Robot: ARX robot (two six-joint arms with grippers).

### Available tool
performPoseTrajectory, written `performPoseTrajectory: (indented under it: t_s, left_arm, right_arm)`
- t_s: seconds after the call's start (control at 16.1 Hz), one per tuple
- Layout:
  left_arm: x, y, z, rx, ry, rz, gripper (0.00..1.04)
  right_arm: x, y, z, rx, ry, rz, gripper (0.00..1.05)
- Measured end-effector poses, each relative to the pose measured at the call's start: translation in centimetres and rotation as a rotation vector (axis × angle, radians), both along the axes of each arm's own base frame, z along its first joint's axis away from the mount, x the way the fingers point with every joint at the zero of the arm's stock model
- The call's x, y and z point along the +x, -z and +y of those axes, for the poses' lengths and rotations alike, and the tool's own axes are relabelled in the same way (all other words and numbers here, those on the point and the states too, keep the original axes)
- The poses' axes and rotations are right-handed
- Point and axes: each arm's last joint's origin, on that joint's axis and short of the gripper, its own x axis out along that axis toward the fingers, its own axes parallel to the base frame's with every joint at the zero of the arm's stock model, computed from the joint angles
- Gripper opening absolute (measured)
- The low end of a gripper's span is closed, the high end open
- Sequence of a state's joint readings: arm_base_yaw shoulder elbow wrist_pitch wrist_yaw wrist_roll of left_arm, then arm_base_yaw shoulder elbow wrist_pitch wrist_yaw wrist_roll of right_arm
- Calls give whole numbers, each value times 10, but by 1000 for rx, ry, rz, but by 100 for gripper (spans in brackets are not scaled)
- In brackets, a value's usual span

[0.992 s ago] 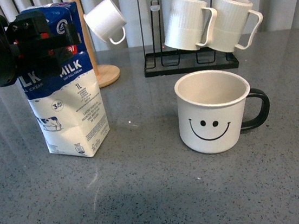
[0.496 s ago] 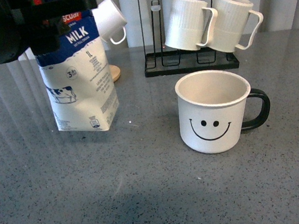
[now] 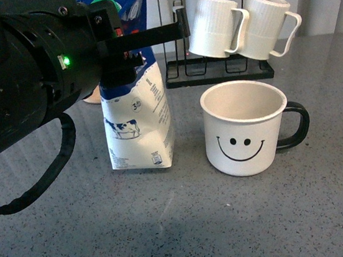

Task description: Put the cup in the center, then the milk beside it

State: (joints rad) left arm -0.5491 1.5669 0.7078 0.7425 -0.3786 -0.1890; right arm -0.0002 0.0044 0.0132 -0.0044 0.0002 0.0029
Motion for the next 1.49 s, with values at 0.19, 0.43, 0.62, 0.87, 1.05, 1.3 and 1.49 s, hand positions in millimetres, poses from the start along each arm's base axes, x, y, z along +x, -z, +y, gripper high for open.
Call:
performPoseTrajectory:
  t_s: [0.19, 0.43, 0.62, 0.87, 1.05, 1.3, 1.49]
  left_arm:
    - [1, 0, -11, -29, -3, -27, 3]
    - [0, 12, -21, -17, -8, -3, 3]
    - [-1, 15, -25, -17, -16, -6, 3]
    - [-3, 16, -28, -34, -34, -2, 3]
    - [-5, 18, -31, -30, -24, 12, 17]
    - [-9, 14, -33, -61, -8, 13, 57]
    - [-17, 0, -28, -97, -4, -21, 95]
  right_arm:
    - [0, 0, 0, 0, 0, 0, 98]
    - [0, 0, 0, 0, 0, 0, 98]
    - [0, 0, 0, 0, 0, 0, 98]
    - [0, 0, 0, 0, 0, 0, 98]
    - [0, 0, 0, 0, 0, 0, 98]
    - [0, 0, 0, 0, 0, 0, 98]
    - [0, 0, 0, 0, 0, 0, 98]
